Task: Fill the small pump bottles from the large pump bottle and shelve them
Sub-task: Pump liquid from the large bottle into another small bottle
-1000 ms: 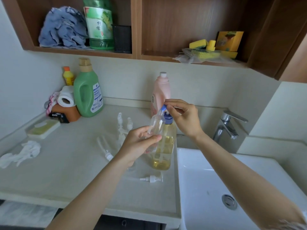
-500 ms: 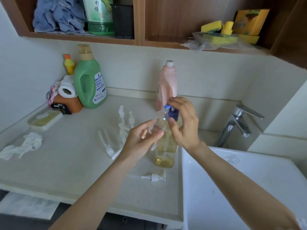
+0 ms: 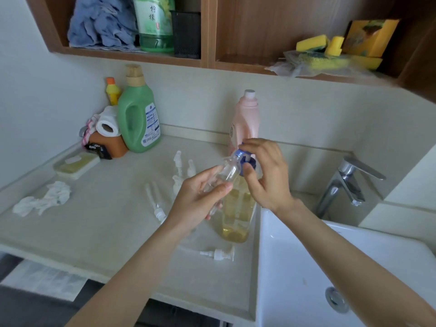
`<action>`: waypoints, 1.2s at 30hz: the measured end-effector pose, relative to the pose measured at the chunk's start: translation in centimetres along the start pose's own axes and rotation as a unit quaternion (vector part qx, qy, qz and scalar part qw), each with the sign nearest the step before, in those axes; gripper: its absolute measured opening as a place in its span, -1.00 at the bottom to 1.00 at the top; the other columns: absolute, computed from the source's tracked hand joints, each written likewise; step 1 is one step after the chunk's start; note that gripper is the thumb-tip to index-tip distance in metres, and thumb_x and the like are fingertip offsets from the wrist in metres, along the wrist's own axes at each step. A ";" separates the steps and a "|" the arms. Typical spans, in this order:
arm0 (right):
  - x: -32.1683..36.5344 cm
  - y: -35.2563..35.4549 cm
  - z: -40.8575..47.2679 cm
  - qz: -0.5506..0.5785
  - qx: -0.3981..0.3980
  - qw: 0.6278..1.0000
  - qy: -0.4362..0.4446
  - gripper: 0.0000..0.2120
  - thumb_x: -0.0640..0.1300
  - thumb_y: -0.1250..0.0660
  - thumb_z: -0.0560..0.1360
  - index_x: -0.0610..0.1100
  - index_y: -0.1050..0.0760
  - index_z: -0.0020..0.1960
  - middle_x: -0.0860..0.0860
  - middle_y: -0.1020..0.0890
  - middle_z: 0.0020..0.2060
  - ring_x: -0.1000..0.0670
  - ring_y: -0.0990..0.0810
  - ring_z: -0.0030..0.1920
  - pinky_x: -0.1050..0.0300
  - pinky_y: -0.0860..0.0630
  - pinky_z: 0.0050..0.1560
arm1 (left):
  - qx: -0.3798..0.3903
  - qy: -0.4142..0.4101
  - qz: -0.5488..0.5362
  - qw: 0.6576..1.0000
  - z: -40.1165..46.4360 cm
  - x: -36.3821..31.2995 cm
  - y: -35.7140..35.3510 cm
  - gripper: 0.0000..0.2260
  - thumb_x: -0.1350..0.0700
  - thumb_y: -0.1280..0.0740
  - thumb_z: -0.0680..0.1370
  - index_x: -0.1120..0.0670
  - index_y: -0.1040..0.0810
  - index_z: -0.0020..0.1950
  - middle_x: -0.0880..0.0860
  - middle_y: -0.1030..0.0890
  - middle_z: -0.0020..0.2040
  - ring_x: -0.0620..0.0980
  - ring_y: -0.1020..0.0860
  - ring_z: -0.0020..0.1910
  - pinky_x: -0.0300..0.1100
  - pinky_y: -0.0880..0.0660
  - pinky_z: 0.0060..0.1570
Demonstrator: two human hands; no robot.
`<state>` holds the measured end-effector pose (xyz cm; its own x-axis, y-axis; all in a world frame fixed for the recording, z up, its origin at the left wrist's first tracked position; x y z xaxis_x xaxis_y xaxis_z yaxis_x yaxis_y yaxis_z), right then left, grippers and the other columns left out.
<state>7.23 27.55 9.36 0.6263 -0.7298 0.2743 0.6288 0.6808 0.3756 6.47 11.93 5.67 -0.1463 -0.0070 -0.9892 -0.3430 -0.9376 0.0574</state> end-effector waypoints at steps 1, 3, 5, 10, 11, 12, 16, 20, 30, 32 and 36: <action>-0.1 0.0 0.2 0.002 0.009 1.000 -0.001 -0.70 -0.17 -0.17 0.50 -0.32 -0.58 0.05 -0.14 -0.62 0.02 -0.07 -0.54 0.10 0.19 -0.37 0.19 | -0.006 -0.002 0.001 1.000 0.1 -0.1 0.1 -0.66 0.11 -0.37 0.51 -0.10 -0.46 0.26 -0.20 -0.59 -0.26 -0.11 -0.49 -0.42 -0.26 -0.29 -0.55; -0.2 0.1 0.1 0.010 0.016 1.000 -0.006 -0.69 -0.17 -0.16 0.51 -0.32 -0.58 0.08 -0.14 -0.61 0.05 -0.07 -0.54 0.13 0.18 -0.37 0.22 | -0.013 -0.008 0.000 1.000 0.1 -0.3 -0.1 -0.70 0.11 -0.38 0.50 -0.13 -0.48 0.20 -0.19 -0.60 -0.27 -0.12 -0.49 -0.44 -0.27 -0.28 -0.57; -0.1 -0.2 -0.5 0.022 -0.004 1.000 -0.011 -0.68 -0.15 -0.16 0.52 -0.33 -0.57 0.08 -0.15 -0.61 0.06 -0.07 -0.52 0.16 0.16 -0.36 0.25 | -0.015 -0.006 -0.002 1.000 0.0 -0.4 -0.3 -0.72 0.11 -0.38 0.50 -0.16 -0.49 0.16 -0.19 -0.60 -0.28 -0.12 -0.48 -0.44 -0.29 -0.27 -0.59; -0.3 -1.3 -1.3 0.037 -0.076 0.996 -0.021 -0.58 -0.01 -0.10 0.59 -0.32 -0.57 -0.07 -0.14 -0.61 -0.07 -0.09 -0.53 0.06 0.09 -0.42 0.12 | -0.042 0.002 -0.025 0.999 -0.3 0.2 -0.6 -0.76 0.19 -0.37 0.52 -0.09 -0.54 0.12 -0.09 -0.58 -0.30 -0.09 -0.42 -0.47 -0.40 -0.27 -0.57; -0.4 -1.6 -1.5 0.034 -0.080 0.996 -0.023 -0.58 -0.01 -0.10 0.59 -0.31 -0.57 -0.09 -0.13 -0.61 -0.10 -0.07 -0.52 0.05 0.10 -0.42 0.10 | -0.042 0.004 -0.024 0.999 -0.4 0.4 -0.6 -0.77 0.19 -0.37 0.52 -0.10 -0.55 0.10 -0.08 -0.57 -0.32 -0.08 -0.41 -0.47 -0.40 -0.27 -0.57; -0.5 -1.7 -1.7 0.031 -0.082 0.996 -0.022 -0.62 -0.05 -0.13 0.57 -0.31 -0.57 -0.11 -0.13 -0.62 -0.12 -0.04 -0.51 0.04 0.12 -0.41 0.08 | -0.040 0.008 -0.021 0.999 -0.6 0.5 -0.6 -0.77 0.18 -0.37 0.52 -0.11 -0.55 0.10 -0.09 -0.56 -0.33 -0.09 -0.40 -0.47 -0.38 -0.26 -0.58; -0.1 -1.8 -1.6 0.013 -0.056 0.998 -0.031 -0.75 -0.21 -0.15 0.44 -0.31 -0.57 -0.13 -0.13 -0.62 -0.15 0.01 -0.47 0.01 0.20 -0.37 0.06 | -0.041 0.025 -0.005 0.999 -0.8 0.7 -0.3 -0.72 0.15 -0.39 0.51 -0.16 -0.50 0.14 -0.14 -0.57 -0.28 -0.11 -0.43 -0.46 -0.35 -0.23 -0.59; 0.1 -0.2 0.0 0.015 -0.025 0.999 -0.023 -0.73 -0.19 -0.14 0.50 -0.29 -0.58 -0.08 -0.09 -0.62 -0.09 -0.02 -0.50 -0.03 0.31 -0.32 0.10 | -0.015 0.014 0.016 1.000 -0.9 -0.2 -0.2 -0.68 0.15 -0.38 0.51 -0.23 -0.47 0.14 -0.23 -0.57 -0.28 -0.15 -0.47 -0.42 -0.28 -0.28 -0.58; -0.5 -1.1 -1.0 0.001 -0.068 0.997 -0.030 -0.62 -0.11 -0.08 0.59 -0.35 -0.58 0.03 -0.16 -0.63 0.02 -0.09 -0.54 0.13 0.14 -0.38 0.25 | 0.008 0.007 0.010 1.000 -0.5 -0.5 0.0 -0.69 0.15 -0.40 0.50 -0.24 -0.50 0.11 0.15 -0.62 -0.18 -0.01 -0.44 -0.41 -0.29 -0.26 -0.61; -0.4 -1.7 -1.3 -0.009 -0.078 0.997 -0.023 -0.51 -0.01 -0.01 0.63 -0.34 -0.59 0.01 -0.15 -0.65 0.00 -0.10 -0.55 0.11 0.14 -0.39 0.24 | 0.004 0.022 0.008 1.000 -0.4 -0.2 0.3 -0.69 0.11 -0.41 0.50 -0.24 -0.50 0.14 0.32 -0.59 -0.08 0.03 -0.43 -0.39 -0.30 -0.23 -0.62; -0.2 -2.0 -1.6 -0.032 -0.070 0.997 -0.019 -0.48 0.02 0.00 0.64 -0.30 -0.62 0.00 -0.11 -0.66 -0.01 -0.09 -0.55 0.07 0.22 -0.36 0.21 | 0.017 0.030 0.011 0.999 0.1 0.2 0.8 -0.69 0.07 -0.42 0.49 -0.25 -0.50 0.16 0.29 -0.60 -0.08 -0.02 -0.46 -0.40 -0.28 -0.21 -0.60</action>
<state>6.61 26.46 7.15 0.5660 -0.7723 0.2884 0.7273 0.6325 0.2663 6.11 11.24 5.49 -0.0982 -0.0487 -0.9940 -0.3713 -0.9249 0.0820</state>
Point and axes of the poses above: each hand's wrist, its own z-axis towards the middle knuckle, its own y-axis out of the back of the hand, x = y × z, the point moved 5 cm from there along z, towards the middle knuckle
